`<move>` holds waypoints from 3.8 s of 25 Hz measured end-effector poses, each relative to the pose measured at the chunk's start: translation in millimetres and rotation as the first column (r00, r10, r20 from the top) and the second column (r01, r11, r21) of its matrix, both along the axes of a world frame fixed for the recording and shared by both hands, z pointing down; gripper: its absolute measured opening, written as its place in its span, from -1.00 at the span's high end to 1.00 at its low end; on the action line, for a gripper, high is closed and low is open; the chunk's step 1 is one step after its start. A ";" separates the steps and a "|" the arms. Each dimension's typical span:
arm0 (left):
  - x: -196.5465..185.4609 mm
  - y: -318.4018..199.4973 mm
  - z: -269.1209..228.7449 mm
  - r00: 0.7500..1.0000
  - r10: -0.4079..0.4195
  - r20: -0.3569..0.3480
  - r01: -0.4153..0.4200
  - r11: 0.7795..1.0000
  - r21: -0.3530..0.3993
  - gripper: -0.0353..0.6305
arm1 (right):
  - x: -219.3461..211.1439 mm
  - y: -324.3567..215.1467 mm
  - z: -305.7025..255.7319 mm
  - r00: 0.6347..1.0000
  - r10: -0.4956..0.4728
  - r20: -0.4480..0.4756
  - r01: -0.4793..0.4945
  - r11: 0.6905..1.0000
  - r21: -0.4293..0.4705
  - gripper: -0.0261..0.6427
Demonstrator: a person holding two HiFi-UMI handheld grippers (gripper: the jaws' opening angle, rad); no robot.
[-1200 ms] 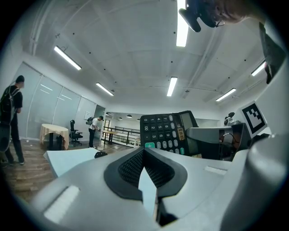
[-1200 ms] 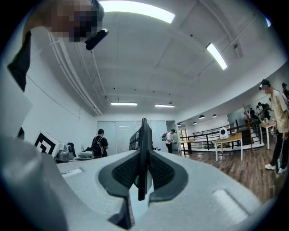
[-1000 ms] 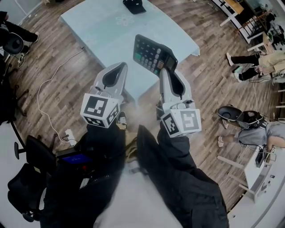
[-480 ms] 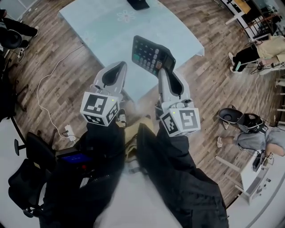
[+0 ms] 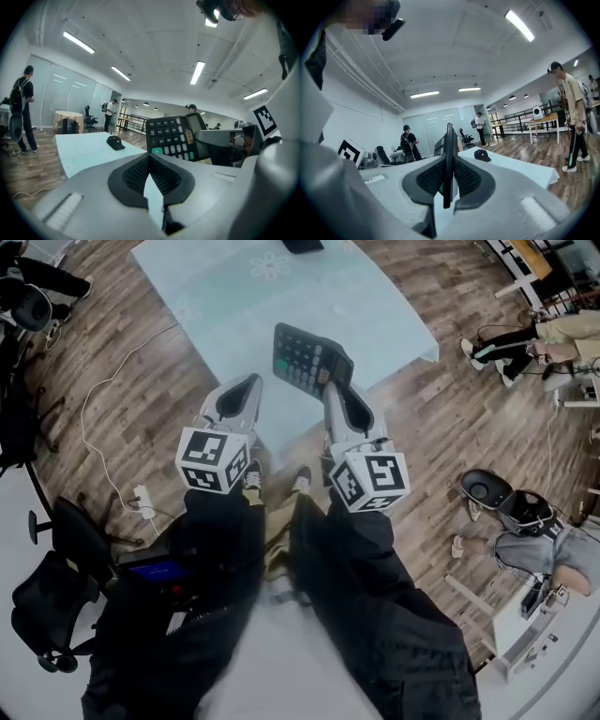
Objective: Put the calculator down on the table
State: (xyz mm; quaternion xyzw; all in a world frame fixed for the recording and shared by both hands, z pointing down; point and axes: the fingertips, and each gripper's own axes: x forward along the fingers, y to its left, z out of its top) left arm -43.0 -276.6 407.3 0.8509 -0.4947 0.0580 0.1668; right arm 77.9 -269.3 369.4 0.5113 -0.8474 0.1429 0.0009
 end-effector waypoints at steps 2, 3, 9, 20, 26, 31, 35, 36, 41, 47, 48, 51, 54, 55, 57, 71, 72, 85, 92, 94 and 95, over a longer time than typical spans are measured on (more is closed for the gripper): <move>2.2 -0.4 21.6 1.000 -0.002 0.008 0.002 0.999 -0.048 0.90 | 1.2 -3.5 21.5 1.000 -0.004 0.001 0.004 0.999 -0.051 0.78; 2.2 -0.5 31.7 1.000 -0.002 0.012 0.003 0.998 -0.069 0.90 | 0.9 -4.8 32.6 1.000 -0.005 0.001 0.005 0.997 -0.078 0.78; -3.9 1.0 88.3 0.999 -0.001 0.035 0.008 0.981 -0.194 0.91 | -4.3 -12.0 96.1 0.999 0.000 0.033 0.008 0.972 -0.233 0.78; -15.8 17.0 181.3 0.999 -0.008 0.052 0.028 0.922 -0.387 0.91 | -17.2 -9.5 197.0 0.998 -0.011 0.066 0.040 0.891 -0.453 0.78; -19.2 23.0 220.1 0.998 -0.009 0.055 0.033 0.891 -0.453 0.90 | -25.5 -10.8 251.2 0.994 -0.007 0.106 0.064 0.840 -0.539 0.78; -16.5 27.9 240.1 0.999 0.001 0.053 0.026 0.865 -0.501 0.90 | -27.9 -12.0 294.2 0.983 0.041 0.177 0.081 0.773 -0.629 0.78; -19.9 26.5 249.0 0.998 0.003 0.060 0.029 0.853 -0.521 0.91 | -25.0 -12.2 325.5 0.972 0.108 0.210 0.069 0.720 -0.690 0.78; -20.2 26.2 250.6 0.998 0.005 0.062 0.028 0.851 -0.524 0.90 | -23.2 -11.7 333.1 0.970 0.122 0.209 0.063 0.707 -0.704 0.78; -24.1 28.7 254.7 0.998 0.008 0.063 0.027 0.843 -0.537 0.90 | -21.0 -6.9 358.0 0.959 0.176 0.221 0.050 0.662 -0.748 0.77; -30.6 27.2 258.3 0.998 0.005 0.062 0.029 0.838 -0.546 0.90 | -15.8 -10.8 374.8 0.956 0.211 0.204 0.022 0.642 -0.766 0.74; -31.4 27.9 258.5 0.998 0.005 0.062 0.029 0.837 -0.546 0.90 | -14.8 -10.4 377.1 0.957 0.213 0.197 0.015 0.641 -0.768 0.74; -34.3 31.7 259.5 0.998 0.000 0.062 0.034 0.837 -0.547 0.90 | -12.9 -7.9 383.8 0.960 0.212 0.181 0.005 0.636 -0.772 0.71; -37.0 35.3 260.5 0.998 -0.002 0.064 0.037 0.834 -0.550 0.90 | -13.3 -7.6 386.6 0.964 0.206 0.168 -0.003 0.639 -0.769 0.69; -37.7 36.5 260.6 0.998 -0.003 0.064 0.038 0.834 -0.550 0.90 | -13.6 -7.5 386.8 0.966 0.202 0.162 -0.006 0.643 -0.765 0.68; -37.5 38.2 259.8 0.998 -0.003 0.065 0.038 0.835 -0.548 0.90 | -13.3 -7.0 387.2 0.968 0.195 0.155 -0.009 0.651 -0.759 0.67; -7.6 -3.2 176.6 0.999 0.024 0.022 -0.014 0.928 -0.373 0.90 | 29.0 -37.2 244.1 0.974 0.205 0.100 -0.126 0.848 -0.516 0.62; -3.3 -9.2 162.9 1.000 0.028 0.014 -0.021 0.938 -0.345 0.90 | 30.1 -41.1 223.3 0.975 0.202 0.094 -0.134 0.870 -0.475 0.68; 52.5 -64.9 -35.1 0.986 0.131 -0.099 -0.126 0.990 0.059 0.91 | 35.4 -68.8 2.7 0.993 0.121 -0.004 -0.121 0.993 0.007 0.93; 79.8 -73.9 -106.7 0.978 0.188 -0.088 -0.165 0.961 0.223 0.91 | 42.6 -75.4 -60.7 0.989 0.129 -0.066 -0.121 0.986 0.119 0.93; 79.9 -72.6 -117.5 0.979 0.190 -0.075 -0.166 0.954 0.250 0.90 | 38.6 -72.9 -75.4 0.988 0.130 -0.080 -0.117 0.981 0.153 0.93; 77.1 -70.4 -122.6 0.979 0.189 -0.071 -0.165 0.951 0.261 0.90 | 34.0 -70.3 -82.9 0.988 0.130 -0.087 -0.114 0.979 0.172 0.93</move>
